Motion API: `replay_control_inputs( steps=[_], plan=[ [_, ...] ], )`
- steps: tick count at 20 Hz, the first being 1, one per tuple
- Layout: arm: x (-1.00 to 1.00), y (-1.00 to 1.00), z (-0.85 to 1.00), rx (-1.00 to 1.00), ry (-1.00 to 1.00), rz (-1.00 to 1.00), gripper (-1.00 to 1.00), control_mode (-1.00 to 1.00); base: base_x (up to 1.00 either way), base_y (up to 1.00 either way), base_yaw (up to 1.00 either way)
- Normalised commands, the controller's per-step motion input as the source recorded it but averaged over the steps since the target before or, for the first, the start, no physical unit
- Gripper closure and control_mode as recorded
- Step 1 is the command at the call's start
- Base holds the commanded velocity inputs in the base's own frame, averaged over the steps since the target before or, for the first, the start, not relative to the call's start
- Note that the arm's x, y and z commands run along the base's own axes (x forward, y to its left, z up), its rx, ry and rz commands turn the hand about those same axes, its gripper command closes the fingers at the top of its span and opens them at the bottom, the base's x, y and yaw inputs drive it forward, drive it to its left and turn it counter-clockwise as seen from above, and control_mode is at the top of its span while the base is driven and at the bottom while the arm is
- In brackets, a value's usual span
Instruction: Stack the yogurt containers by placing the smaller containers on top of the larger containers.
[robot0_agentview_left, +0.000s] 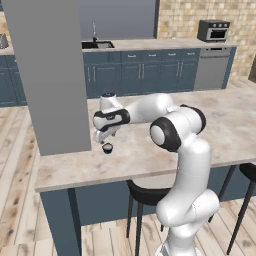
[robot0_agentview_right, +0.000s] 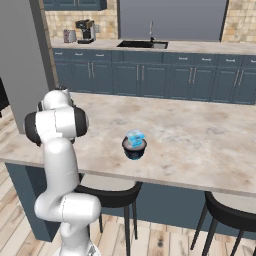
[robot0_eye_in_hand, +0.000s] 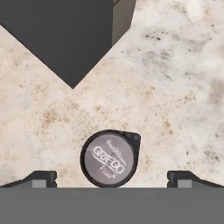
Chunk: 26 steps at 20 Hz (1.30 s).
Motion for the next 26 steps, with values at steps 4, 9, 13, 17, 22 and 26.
replay_control_inputs(
  steps=[4, 9, 13, 17, 22, 26],
  plan=[
    [0.00, 0.03, -0.13, 0.00, 0.00, 0.00, -1.00, -1.00, 0.00, 0.00, 0.00],
    [0.00, 0.00, -0.15, 0.00, 0.00, 0.00, -1.00, -1.00, 0.00, 0.00, 0.00],
    [0.00, 0.00, -0.17, 0.00, 0.00, 0.00, -1.00, -1.00, 0.00, 0.00, 0.00],
    [0.00, 0.00, -0.18, 0.00, 0.00, 0.00, -1.00, -1.00, 0.00, 0.00, 0.00],
    [0.00, 0.00, -0.15, 0.00, 0.00, 0.00, -1.00, -1.00, 0.00, 0.00, 0.00],
    [0.00, 0.00, -0.13, 0.00, 0.00, 0.00, -1.00, -1.00, 0.00, 0.00, 0.00]
  ],
)
